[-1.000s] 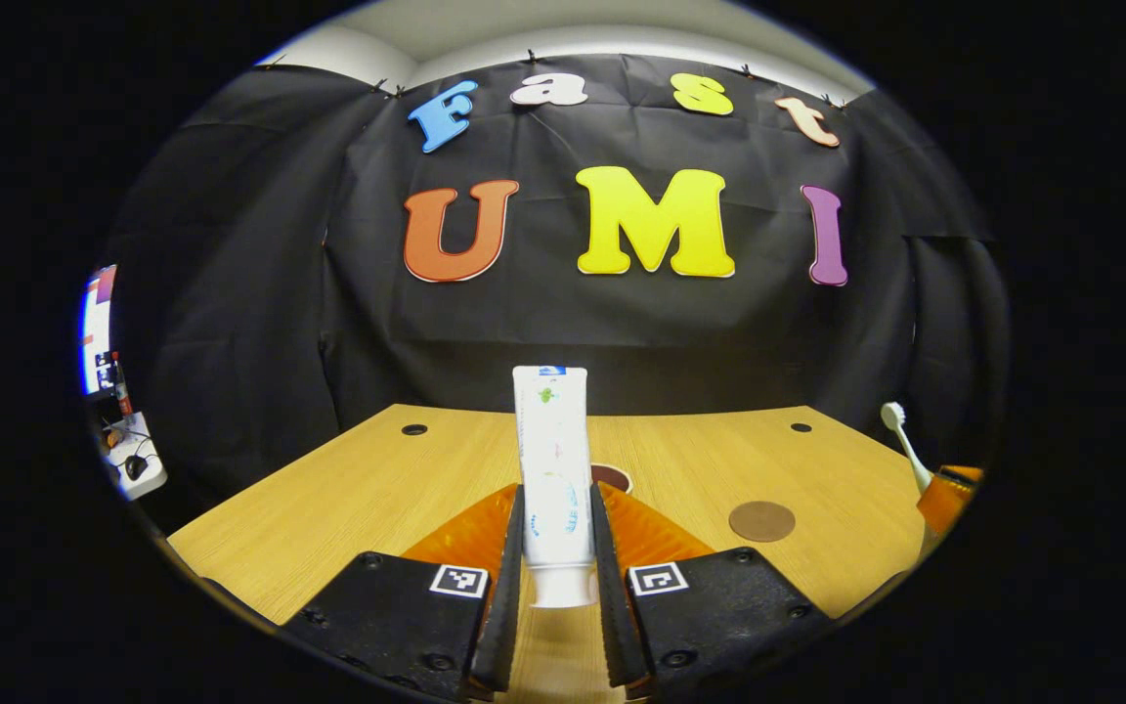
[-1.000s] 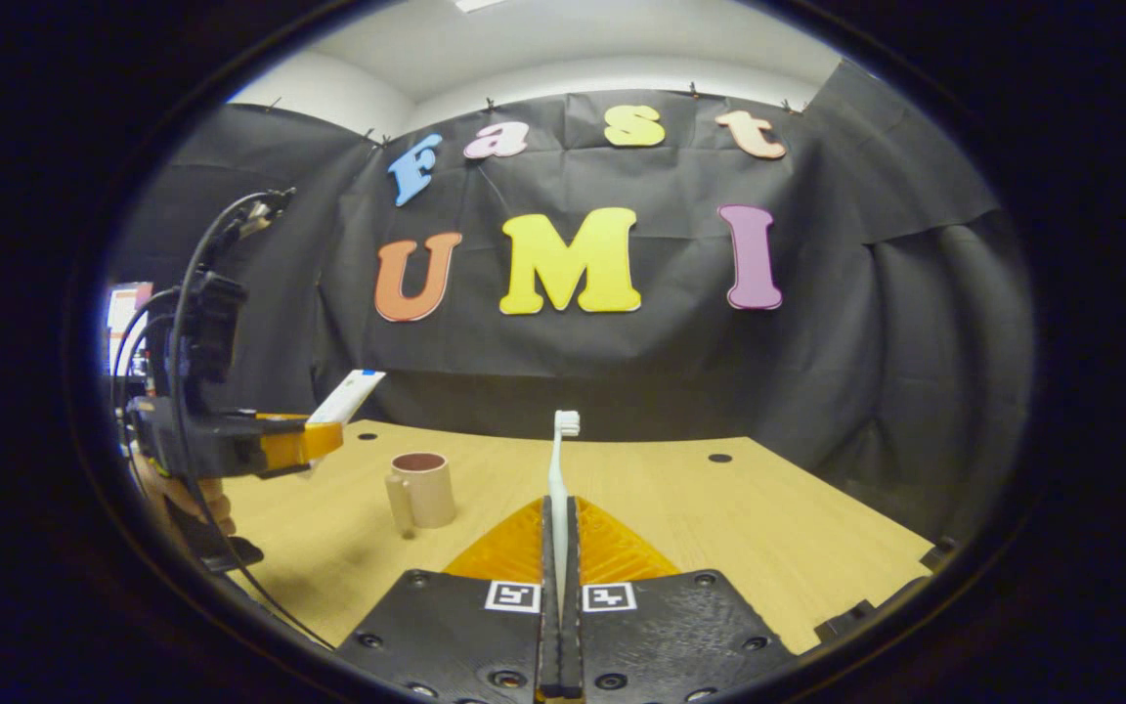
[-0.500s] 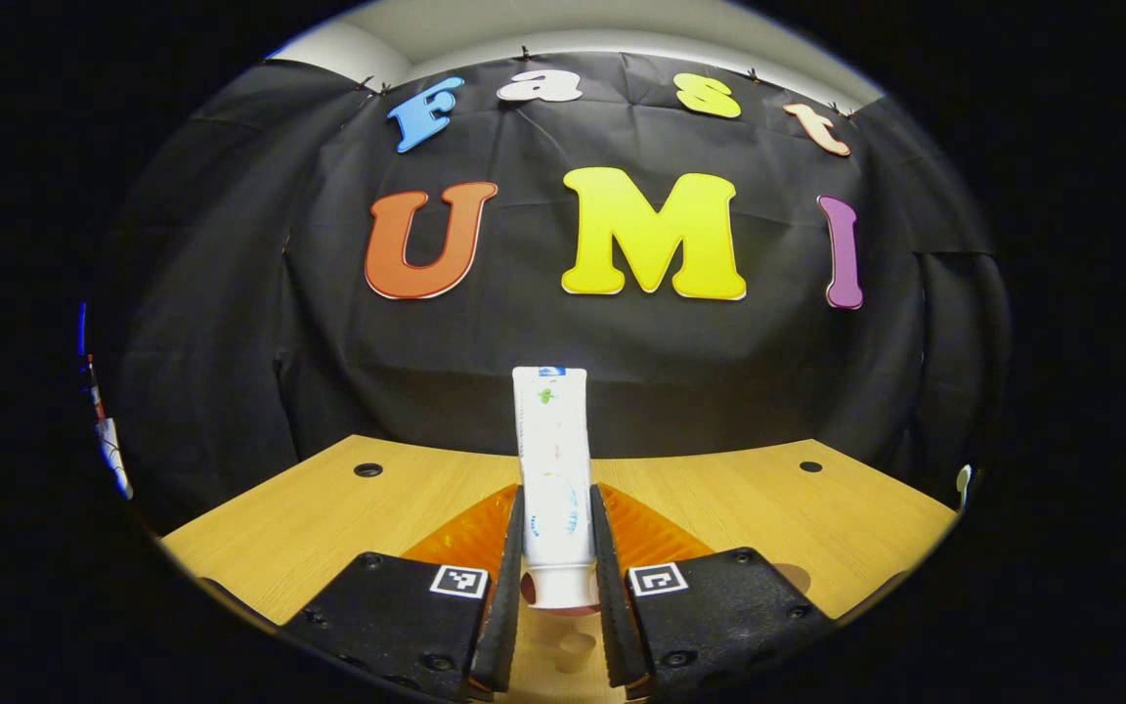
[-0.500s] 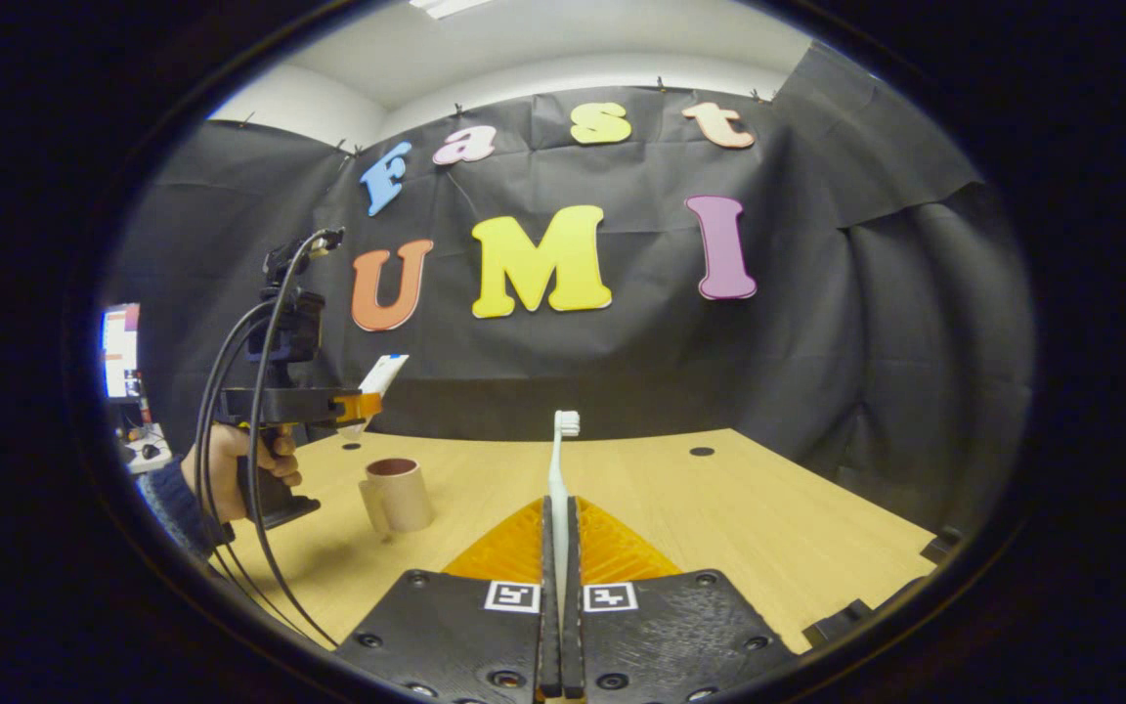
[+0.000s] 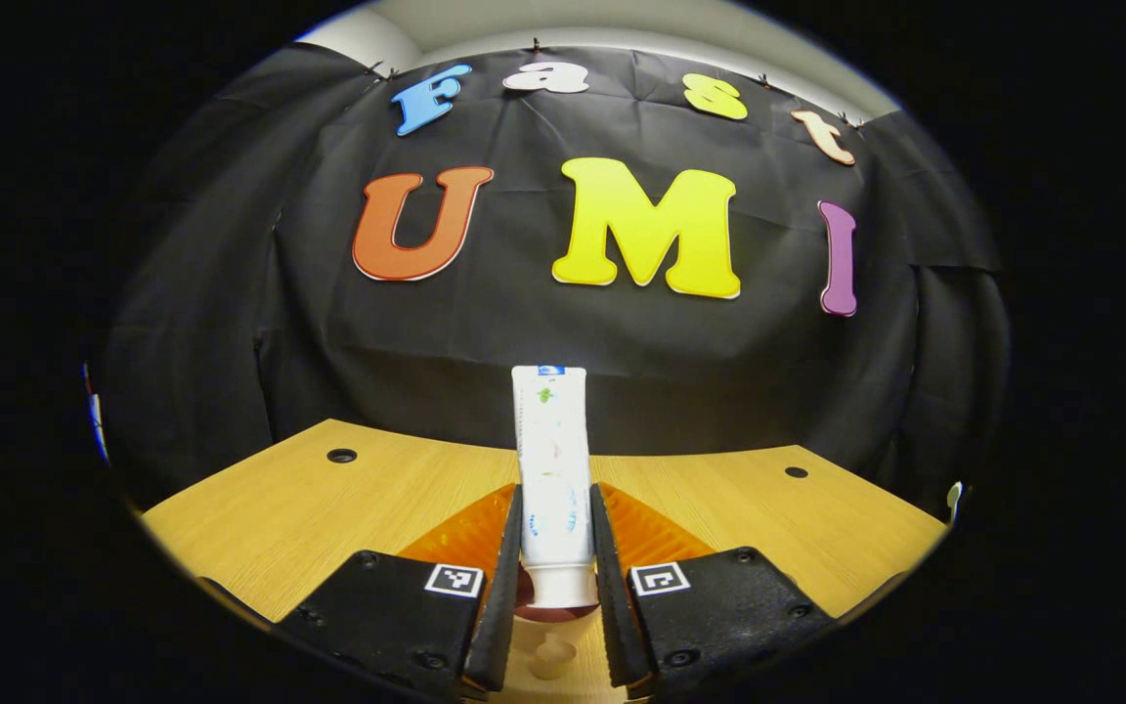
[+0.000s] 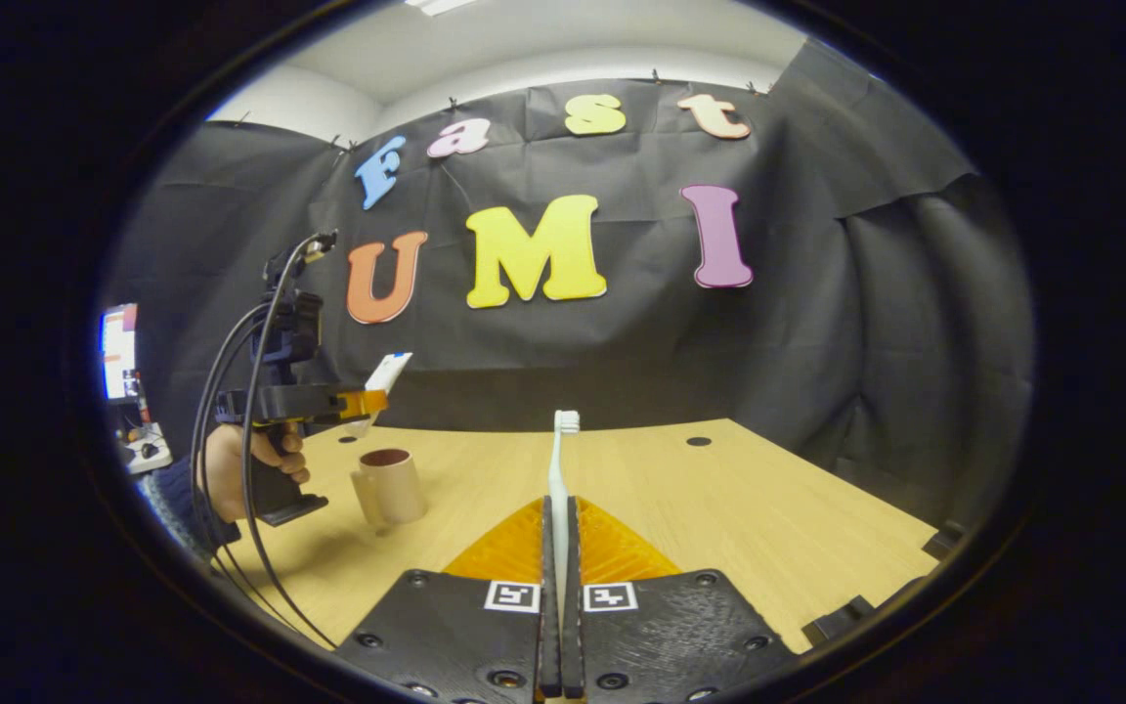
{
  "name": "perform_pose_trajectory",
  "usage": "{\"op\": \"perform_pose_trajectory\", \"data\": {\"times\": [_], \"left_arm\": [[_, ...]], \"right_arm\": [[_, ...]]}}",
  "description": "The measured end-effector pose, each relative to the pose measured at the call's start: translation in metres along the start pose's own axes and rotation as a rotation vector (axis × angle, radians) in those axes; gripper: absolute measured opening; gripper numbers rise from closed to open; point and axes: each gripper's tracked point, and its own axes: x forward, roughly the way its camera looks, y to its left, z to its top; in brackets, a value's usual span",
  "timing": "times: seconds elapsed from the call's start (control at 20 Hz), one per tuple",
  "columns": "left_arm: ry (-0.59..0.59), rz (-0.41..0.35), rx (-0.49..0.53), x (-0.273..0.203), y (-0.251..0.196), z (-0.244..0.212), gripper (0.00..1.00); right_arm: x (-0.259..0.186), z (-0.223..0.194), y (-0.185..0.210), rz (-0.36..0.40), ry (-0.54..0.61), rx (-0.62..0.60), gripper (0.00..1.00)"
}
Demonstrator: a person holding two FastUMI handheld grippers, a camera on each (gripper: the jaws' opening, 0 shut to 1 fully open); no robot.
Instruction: Put the toothbrush and toothpaste on the desktop into the cup, then pick up the cup and place it on the coaster on the desktop.
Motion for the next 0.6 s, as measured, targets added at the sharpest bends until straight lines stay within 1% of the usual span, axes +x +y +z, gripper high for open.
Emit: {"op": "perform_pose_trajectory", "data": {"times": [0.15, 0.2, 0.25, 0.4, 0.55, 0.6], "left_arm": [[0.01, 0.004, -0.004, 0.001, 0.003, -0.004, 0.42], [0.018, 0.001, -0.004, 0.002, 0.003, -0.007, 0.48], [0.026, -0.005, -0.003, 0.002, 0.001, -0.008, 0.43], [0.021, -0.002, 0.007, 0.001, 0.003, -0.006, 0.45], [-0.02, -0.006, 0.031, 0.0, -0.001, 0.006, 0.45], [-0.024, -0.002, 0.042, 0.001, -0.001, 0.007, 0.43]], "right_arm": [[0.001, -0.001, 0.001, 0.002, 0.003, -0.007, 0.01], [0.002, -0.003, 0.001, 0.005, 0.007, -0.005, 0.01], [0.002, -0.003, 0.001, 0.005, 0.011, -0.002, 0.01], [0.002, -0.004, 0.0, 0.005, 0.017, 0.006, 0.01], [0.003, -0.005, 0.0, 0.005, 0.019, 0.007, 0.01], [0.002, -0.007, 0.0, 0.006, 0.02, 0.006, 0.01]]}}
